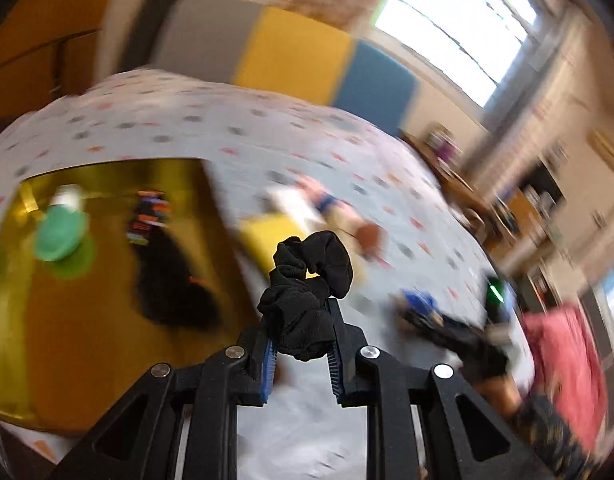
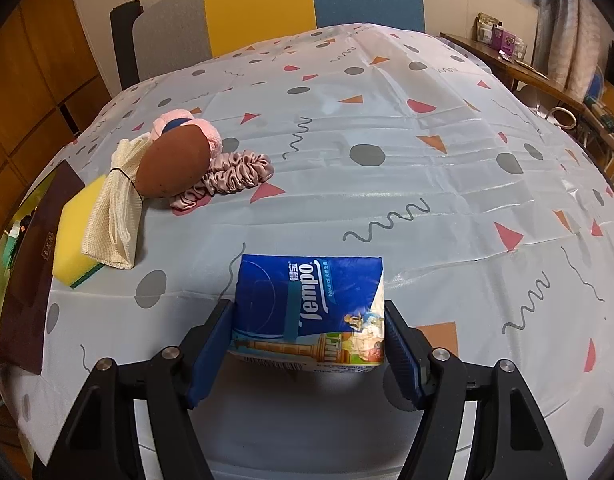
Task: Organize soft objects
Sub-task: 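Drop the scrunchie into the gold tray with the left tool while the right tool grasps the blue Tempo pack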
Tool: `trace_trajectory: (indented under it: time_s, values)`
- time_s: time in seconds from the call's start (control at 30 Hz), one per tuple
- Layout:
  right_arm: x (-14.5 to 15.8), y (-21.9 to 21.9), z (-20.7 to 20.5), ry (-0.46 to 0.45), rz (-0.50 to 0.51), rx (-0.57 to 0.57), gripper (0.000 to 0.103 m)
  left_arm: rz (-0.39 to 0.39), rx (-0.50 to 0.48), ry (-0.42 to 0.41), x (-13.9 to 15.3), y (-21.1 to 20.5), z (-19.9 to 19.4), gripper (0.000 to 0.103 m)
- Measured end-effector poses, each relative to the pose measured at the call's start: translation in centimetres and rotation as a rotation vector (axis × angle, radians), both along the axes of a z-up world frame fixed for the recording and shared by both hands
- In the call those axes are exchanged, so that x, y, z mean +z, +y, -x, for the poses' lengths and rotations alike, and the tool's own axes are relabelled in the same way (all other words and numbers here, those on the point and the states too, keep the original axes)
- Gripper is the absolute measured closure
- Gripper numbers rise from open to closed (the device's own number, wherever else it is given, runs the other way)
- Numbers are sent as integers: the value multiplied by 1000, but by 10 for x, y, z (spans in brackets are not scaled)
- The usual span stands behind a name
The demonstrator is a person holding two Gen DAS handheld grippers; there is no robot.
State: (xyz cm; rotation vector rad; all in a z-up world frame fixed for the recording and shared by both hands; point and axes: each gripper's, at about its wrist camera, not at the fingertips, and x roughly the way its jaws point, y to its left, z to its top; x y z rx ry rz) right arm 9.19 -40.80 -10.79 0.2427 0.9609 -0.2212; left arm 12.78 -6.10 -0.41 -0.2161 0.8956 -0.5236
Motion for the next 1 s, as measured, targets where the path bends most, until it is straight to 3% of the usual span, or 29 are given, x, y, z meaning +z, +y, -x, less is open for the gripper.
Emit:
trace_trajectory:
  time_s: [0.1,0.3,0.53,0.57,0.67,0.83,1.0]
  values:
    - [0,0,1,-3,1,2,31,-7,103,35,-9,30,-33,83]
    - [0,1,1,-7,7,6,31,-10,242,198,-46,68,-86,82]
    - [0,1,1,-7,9,7,31,17,360,284,-72,80,-123,82]
    - [0,1,1,-8,10,7,31,1,371,294,-76,79,-129,76]
    - [0,1,1,-8,12,9,31,-29,409,298,-80,81,-137,67]
    - [-1,2,1,-8,22,15,30,-46,400,287,-80,82,-136,65]
    - [-5,9,-1,7,70,28,29,-118,375,181,-59,84,-106,63]
